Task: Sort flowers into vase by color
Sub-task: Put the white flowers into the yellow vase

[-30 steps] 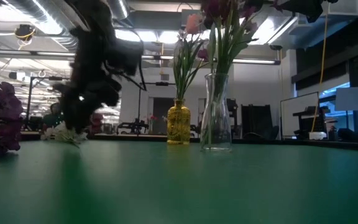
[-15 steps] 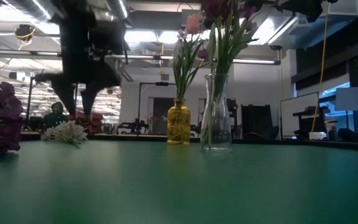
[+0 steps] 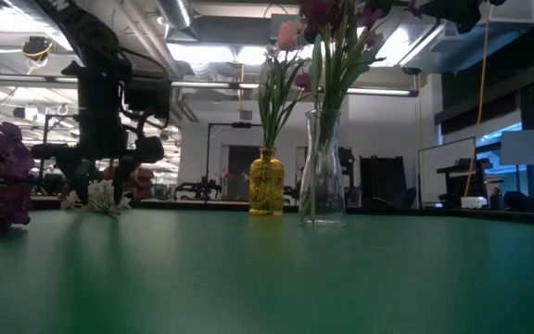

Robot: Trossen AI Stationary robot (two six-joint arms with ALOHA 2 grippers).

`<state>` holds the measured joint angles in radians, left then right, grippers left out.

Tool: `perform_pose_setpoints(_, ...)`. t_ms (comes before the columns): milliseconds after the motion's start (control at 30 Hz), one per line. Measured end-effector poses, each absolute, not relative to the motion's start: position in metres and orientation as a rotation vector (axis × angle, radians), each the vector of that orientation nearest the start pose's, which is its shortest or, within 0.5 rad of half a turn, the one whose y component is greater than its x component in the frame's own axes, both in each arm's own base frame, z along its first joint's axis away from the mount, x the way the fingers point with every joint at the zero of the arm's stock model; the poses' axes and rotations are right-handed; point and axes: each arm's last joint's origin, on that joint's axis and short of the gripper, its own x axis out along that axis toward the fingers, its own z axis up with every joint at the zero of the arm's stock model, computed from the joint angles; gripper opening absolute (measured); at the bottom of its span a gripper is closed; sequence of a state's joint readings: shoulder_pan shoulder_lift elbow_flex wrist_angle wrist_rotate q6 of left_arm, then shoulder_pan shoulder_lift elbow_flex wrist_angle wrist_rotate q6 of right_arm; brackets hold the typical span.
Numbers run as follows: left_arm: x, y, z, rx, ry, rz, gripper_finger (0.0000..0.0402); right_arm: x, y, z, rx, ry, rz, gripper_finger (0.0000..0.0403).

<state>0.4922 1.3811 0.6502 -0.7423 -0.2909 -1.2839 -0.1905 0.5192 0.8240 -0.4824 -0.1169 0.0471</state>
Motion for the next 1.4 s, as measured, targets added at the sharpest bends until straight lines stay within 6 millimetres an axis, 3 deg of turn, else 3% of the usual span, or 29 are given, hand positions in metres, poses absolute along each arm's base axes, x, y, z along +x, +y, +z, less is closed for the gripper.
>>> perform_pose_setpoints(433,0.169,0.128,0.138,-1.200,0.864,1.528,0.0223,0.100,-0.016,0.347,0.072,0.183,-0.077,0.0296)
perform_pose_setpoints(700,0.174,0.126,0.128,-1.158,0.938,1.535,0.0205,0.100,-0.016,0.347,0.074,0.183,-0.077,0.0296)
perform_pose_setpoints(900,0.180,0.121,0.130,-1.135,0.942,1.513,0.0144,0.100,-0.016,0.346,0.077,0.192,-0.069,0.0296)
perform_pose_setpoints(1167,0.205,0.111,0.145,-1.107,0.964,1.359,0.0021,0.100,-0.016,0.346,0.119,0.191,-0.073,0.0296)
perform_pose_setpoints(1400,0.238,0.103,0.176,-0.967,0.893,1.231,0.0014,0.100,-0.016,0.344,0.155,0.212,-0.078,0.0296)
